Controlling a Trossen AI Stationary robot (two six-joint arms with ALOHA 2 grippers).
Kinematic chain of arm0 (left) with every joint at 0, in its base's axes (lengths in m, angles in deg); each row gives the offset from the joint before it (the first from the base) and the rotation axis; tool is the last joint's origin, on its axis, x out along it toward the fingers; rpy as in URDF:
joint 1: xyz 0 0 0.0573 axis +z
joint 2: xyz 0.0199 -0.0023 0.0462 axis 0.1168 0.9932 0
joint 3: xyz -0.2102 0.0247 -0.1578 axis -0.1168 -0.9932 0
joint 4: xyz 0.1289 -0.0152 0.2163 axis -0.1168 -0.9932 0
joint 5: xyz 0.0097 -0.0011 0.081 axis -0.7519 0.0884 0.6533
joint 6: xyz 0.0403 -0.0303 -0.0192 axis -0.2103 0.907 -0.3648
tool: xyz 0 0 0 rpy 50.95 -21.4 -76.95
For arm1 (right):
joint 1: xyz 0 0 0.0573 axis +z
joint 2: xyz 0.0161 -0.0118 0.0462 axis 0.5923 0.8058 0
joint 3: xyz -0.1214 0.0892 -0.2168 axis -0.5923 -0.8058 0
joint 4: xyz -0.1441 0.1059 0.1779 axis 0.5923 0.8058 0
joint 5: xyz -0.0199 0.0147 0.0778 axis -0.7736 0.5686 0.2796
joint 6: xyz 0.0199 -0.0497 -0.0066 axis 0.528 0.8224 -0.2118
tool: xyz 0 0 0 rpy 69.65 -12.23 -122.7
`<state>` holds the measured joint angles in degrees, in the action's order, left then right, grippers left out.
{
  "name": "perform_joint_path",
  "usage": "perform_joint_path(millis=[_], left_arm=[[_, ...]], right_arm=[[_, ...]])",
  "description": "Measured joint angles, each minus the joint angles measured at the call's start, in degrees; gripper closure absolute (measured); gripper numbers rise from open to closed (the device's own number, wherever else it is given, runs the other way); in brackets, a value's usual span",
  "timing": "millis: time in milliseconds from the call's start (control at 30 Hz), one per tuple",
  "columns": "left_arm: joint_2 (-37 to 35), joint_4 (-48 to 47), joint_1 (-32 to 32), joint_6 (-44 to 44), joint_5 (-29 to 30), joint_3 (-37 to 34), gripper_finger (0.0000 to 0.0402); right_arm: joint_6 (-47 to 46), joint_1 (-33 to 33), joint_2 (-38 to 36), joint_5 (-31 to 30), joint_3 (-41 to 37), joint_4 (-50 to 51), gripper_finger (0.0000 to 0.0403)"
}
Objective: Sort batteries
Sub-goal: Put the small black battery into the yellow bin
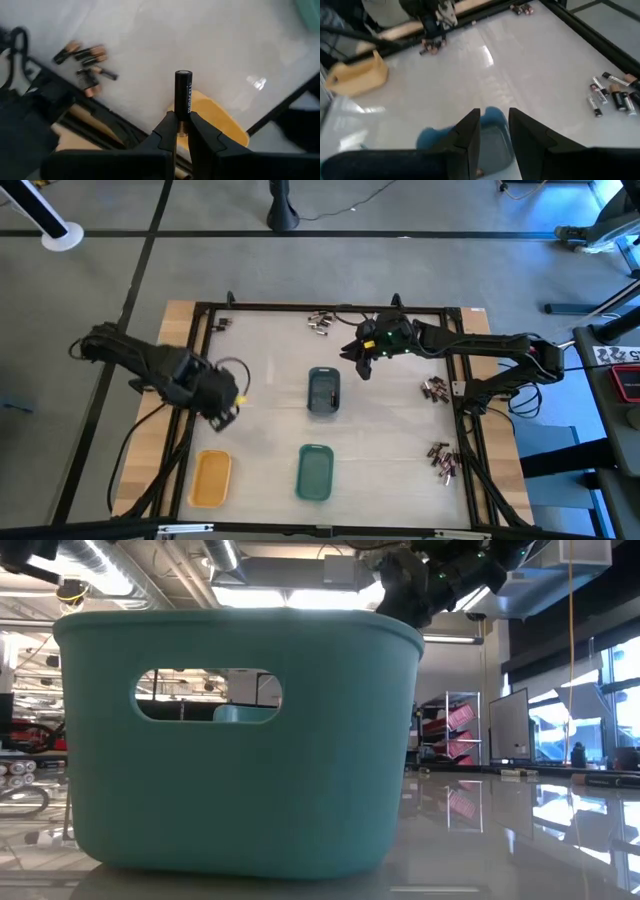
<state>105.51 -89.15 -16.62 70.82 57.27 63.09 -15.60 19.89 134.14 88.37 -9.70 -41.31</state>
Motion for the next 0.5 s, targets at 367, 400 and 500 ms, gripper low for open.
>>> perform_joint_path(millis=[367, 400, 500], left_arm=[[13.1, 5.6, -18.3, -4.6, 0.5, 0.0, 0.0377], [14.2, 6.9, -19.3, -4.8, 0.5, 0.0, 0.0377], [16.8, 9.8, -21.6, -5.7, 0.5, 0.0, 0.0376]], right_arm=[[-5.8, 6.2, 0.0, -6.5, 0.0, -0.7, 0.0299], [-6.2, 6.6, 0.0, -7.0, 0.0, -0.8, 0.0299], [-7.9, 8.2, 0.0, -8.5, 0.0, -0.7, 0.0299]])
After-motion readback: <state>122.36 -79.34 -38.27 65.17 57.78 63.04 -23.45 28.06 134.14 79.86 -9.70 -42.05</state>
